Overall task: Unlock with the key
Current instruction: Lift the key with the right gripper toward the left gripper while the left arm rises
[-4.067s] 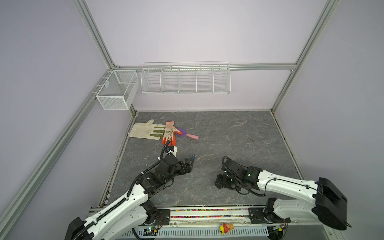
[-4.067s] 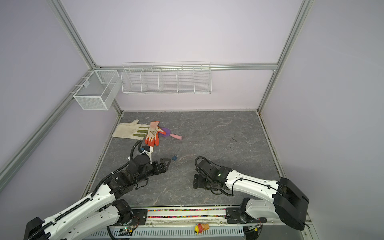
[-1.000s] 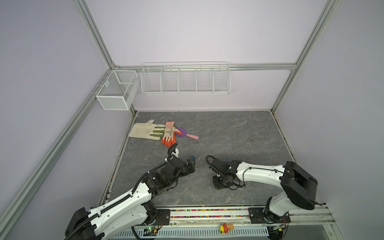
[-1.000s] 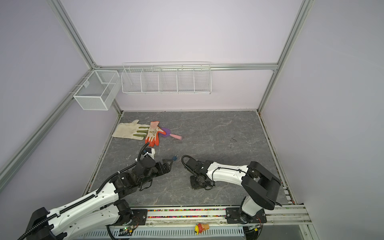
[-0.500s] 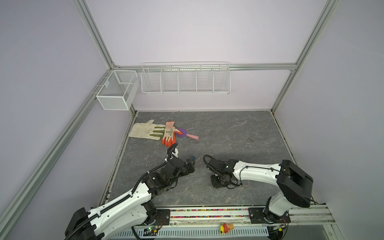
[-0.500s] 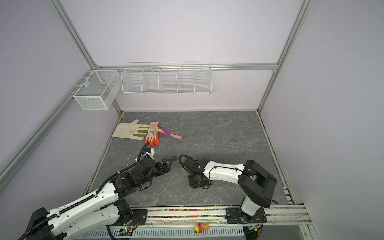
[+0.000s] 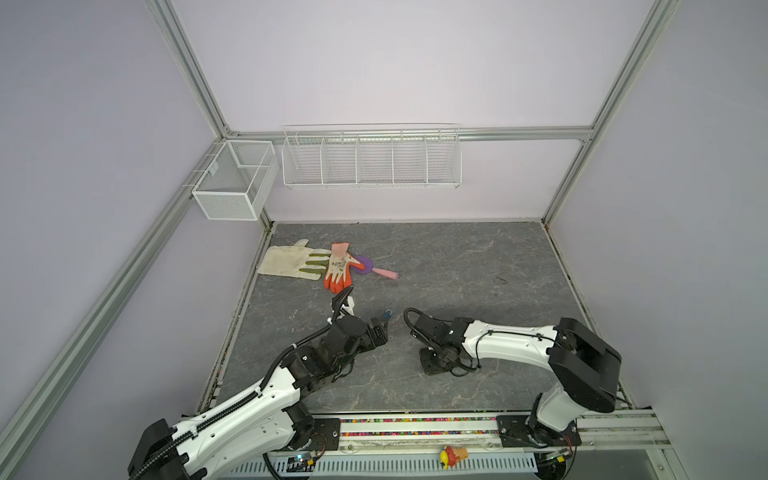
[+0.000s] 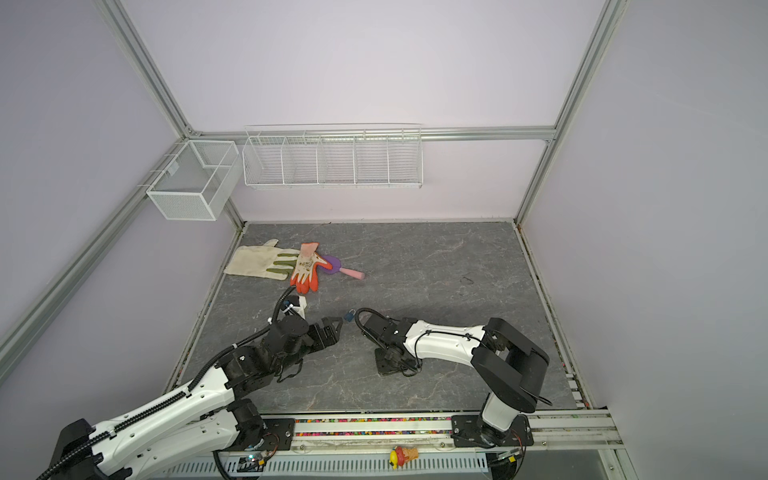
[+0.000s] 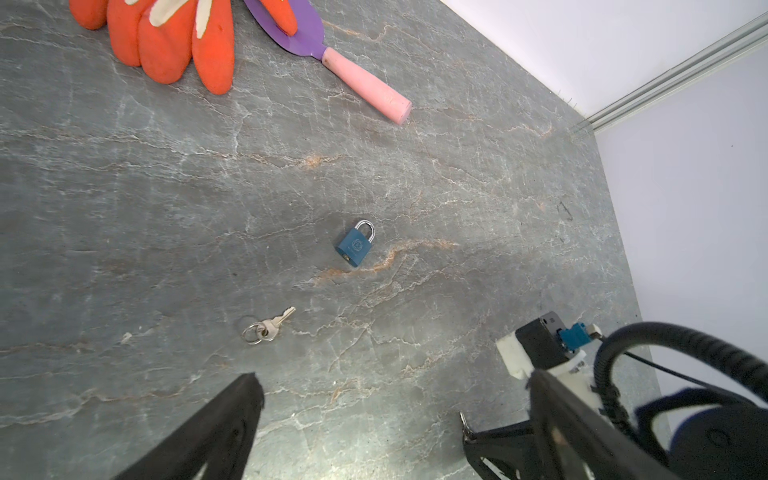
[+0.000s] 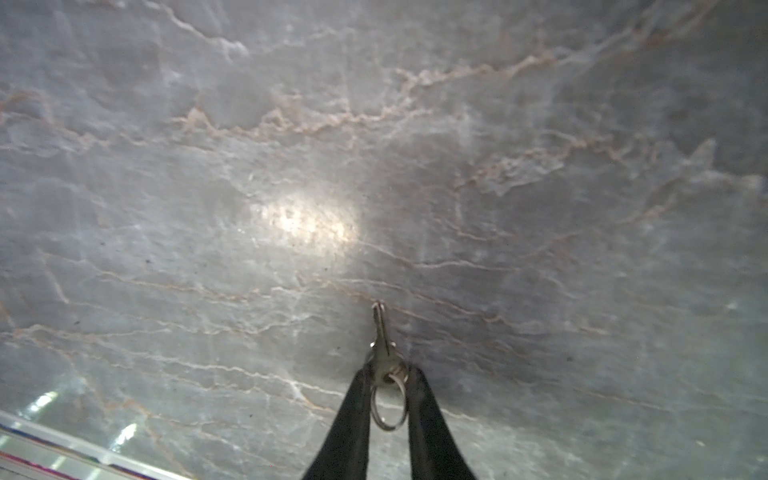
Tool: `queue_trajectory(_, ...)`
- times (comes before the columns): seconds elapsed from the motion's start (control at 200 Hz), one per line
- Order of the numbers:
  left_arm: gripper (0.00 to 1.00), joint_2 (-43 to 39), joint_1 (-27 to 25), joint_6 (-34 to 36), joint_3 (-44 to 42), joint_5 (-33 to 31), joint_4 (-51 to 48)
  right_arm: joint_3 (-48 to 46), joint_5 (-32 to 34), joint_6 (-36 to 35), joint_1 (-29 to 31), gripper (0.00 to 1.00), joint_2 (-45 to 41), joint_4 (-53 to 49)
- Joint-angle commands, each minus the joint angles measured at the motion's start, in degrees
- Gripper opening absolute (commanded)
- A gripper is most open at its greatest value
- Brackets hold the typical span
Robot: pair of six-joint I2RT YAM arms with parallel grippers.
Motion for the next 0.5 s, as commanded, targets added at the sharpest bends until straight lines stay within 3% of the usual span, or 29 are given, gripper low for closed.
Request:
queue_trajectory(0.0, 0.99, -0.5, -0.3, -1.0, 0.8, -1.4, -1.2, -0.6, 0.8, -0.1, 0.6, 0.17, 1.9, 2.2)
queue_trajectory(0.495, 0.99, -0.6, -0.2, -4.4, 1.7, -0.4, -0.5, -2.6, 4.7, 0.9, 0.8, 0.06, -3.1, 2.5)
